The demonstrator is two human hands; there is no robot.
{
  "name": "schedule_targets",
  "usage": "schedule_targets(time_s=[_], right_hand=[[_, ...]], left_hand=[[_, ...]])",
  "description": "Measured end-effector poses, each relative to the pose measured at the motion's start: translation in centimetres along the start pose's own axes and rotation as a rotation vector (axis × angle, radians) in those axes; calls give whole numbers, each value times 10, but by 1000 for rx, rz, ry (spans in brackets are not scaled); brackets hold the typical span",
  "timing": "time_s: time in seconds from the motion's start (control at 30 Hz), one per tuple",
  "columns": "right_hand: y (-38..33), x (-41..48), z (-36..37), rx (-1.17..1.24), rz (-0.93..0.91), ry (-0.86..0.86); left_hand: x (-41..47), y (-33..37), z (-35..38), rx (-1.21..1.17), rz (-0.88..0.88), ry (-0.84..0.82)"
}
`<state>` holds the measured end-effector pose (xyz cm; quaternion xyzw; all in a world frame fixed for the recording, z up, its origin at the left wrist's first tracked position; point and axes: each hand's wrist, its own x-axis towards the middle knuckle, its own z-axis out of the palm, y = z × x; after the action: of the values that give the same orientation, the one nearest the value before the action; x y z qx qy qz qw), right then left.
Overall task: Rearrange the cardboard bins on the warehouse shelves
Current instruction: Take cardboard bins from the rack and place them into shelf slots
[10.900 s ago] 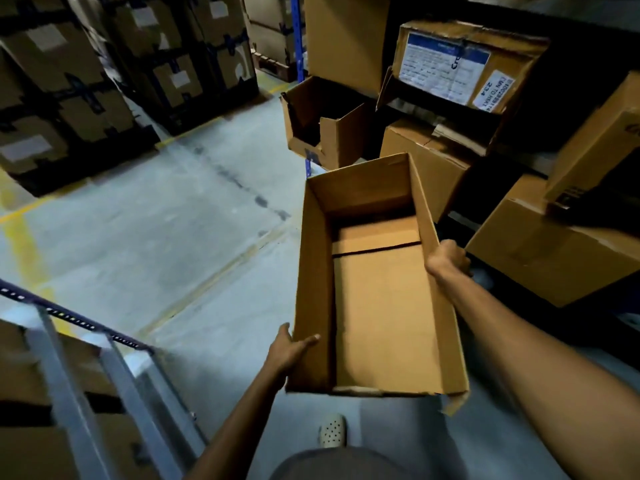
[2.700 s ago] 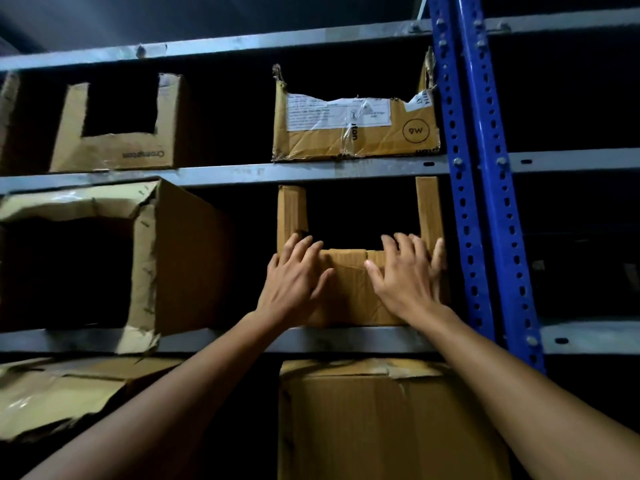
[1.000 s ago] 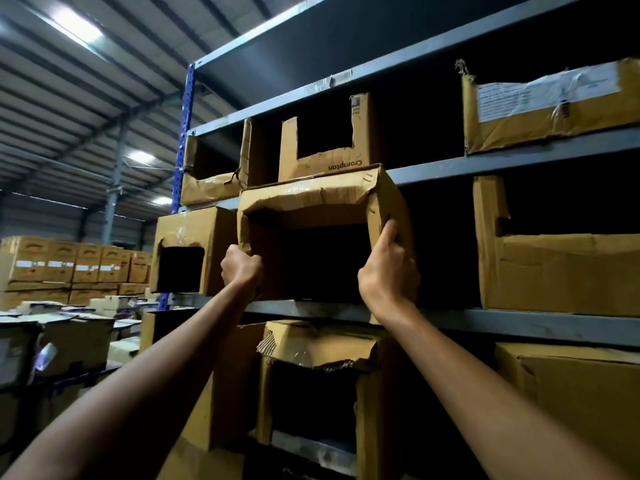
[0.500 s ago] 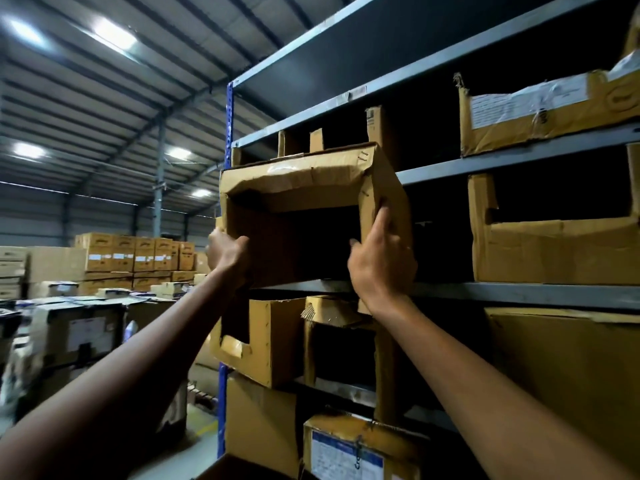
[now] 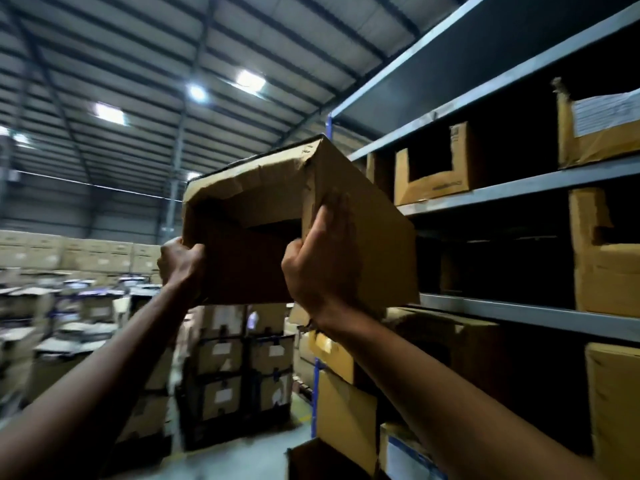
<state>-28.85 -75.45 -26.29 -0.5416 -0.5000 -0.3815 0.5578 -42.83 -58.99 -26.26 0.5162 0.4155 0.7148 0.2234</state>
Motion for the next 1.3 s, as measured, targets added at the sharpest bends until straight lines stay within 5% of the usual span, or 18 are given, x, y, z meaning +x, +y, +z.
schedule_targets(time_s=[0.4, 0.57, 0.93, 1.3], right_hand=[[-32, -102, 31, 330, 226, -491], [7, -191, 54, 342, 441, -662], [91, -387, 54, 50, 668, -1071], [155, -482, 39, -221, 778, -1218]], left_hand=[[-48, -92, -176, 277, -178, 227], [-117, -150, -203, 673, -235, 212], [-265, -305, -199, 992, -546, -155], [-355, -398, -149, 922, -764, -487]])
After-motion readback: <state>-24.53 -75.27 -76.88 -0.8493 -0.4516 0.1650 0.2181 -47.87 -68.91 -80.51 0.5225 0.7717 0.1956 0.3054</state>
